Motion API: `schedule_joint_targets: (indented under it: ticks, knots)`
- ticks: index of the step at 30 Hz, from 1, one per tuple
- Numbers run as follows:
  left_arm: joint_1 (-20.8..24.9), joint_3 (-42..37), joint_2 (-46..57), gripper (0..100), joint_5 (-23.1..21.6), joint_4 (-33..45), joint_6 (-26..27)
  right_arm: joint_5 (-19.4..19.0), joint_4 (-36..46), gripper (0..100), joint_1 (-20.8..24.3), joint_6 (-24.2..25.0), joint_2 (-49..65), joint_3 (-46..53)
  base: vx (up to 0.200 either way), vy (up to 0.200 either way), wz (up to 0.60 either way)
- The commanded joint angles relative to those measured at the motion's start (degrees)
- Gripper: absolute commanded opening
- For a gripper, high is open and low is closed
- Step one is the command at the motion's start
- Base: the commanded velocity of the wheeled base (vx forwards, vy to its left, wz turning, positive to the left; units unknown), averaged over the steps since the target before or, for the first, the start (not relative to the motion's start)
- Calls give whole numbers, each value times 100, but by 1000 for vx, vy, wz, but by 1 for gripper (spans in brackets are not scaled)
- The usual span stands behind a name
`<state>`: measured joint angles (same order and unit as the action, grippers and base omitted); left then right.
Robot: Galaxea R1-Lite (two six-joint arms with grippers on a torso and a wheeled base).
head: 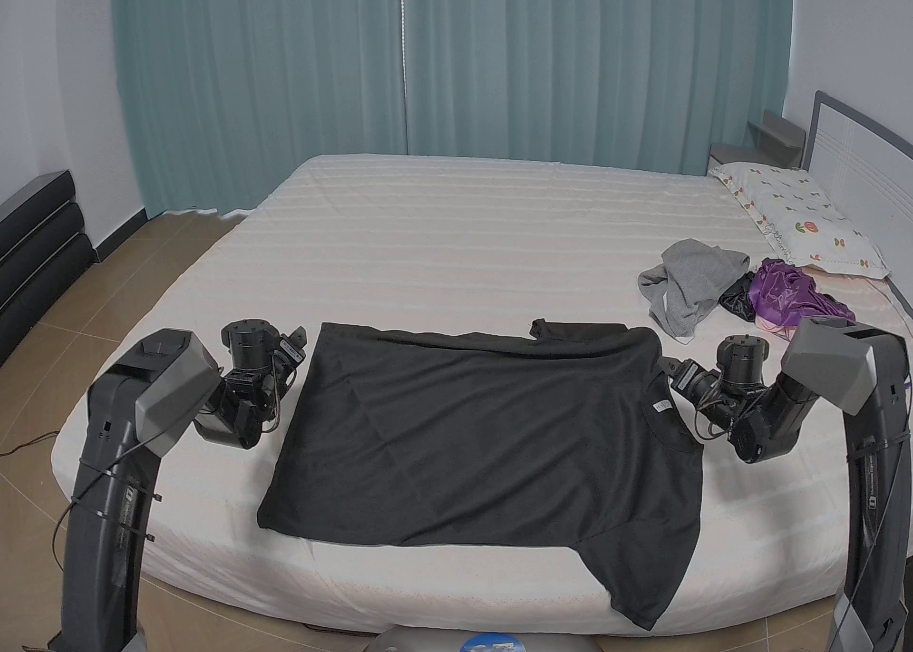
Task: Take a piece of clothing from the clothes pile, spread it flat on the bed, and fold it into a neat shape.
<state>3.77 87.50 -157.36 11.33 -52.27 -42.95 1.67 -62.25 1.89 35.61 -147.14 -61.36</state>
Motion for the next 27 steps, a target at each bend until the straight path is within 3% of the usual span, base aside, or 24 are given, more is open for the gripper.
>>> schedule_joint_targets:
  ticks: [1, 4, 8, 12, 17, 19, 27]
  knots:
    - [115, -3275, 2543, 100, -623, -283, -785, -633, -1132, 100, 4, 711, 1856, 2857, 0, 0, 0]
    - [115, -4277, 3018, 100, -869, -486, -794, -650, -1527, 100, 13, 1115, 2216, 3639, 0, 0, 0]
    - [159, -5288, 3431, 100, -966, -767, -803, -712, -2011, 100, 22, 1185, 2234, 4430, 0, 0, 0]
    - [282, -6122, 3703, 100, -983, -872, -944, -1213, -2521, 100, 92, 1537, 2128, 5169, 0, 0, 0]
    - [300, -6659, 3712, 100, -1141, -1101, -1207, -1521, -2749, 100, 66, 1669, 2111, 5529, 0, 0, 0]
    - [291, -6922, 3721, 100, -1502, -1391, -1374, -1617, -2749, 100, 92, 1669, 2084, 5731, 0, 0, 0]
    - [291, -7107, 3677, 100, -1572, -1531, -1427, -1828, -2749, 100, 101, 1616, 1979, 6109, -25, 0, 0]
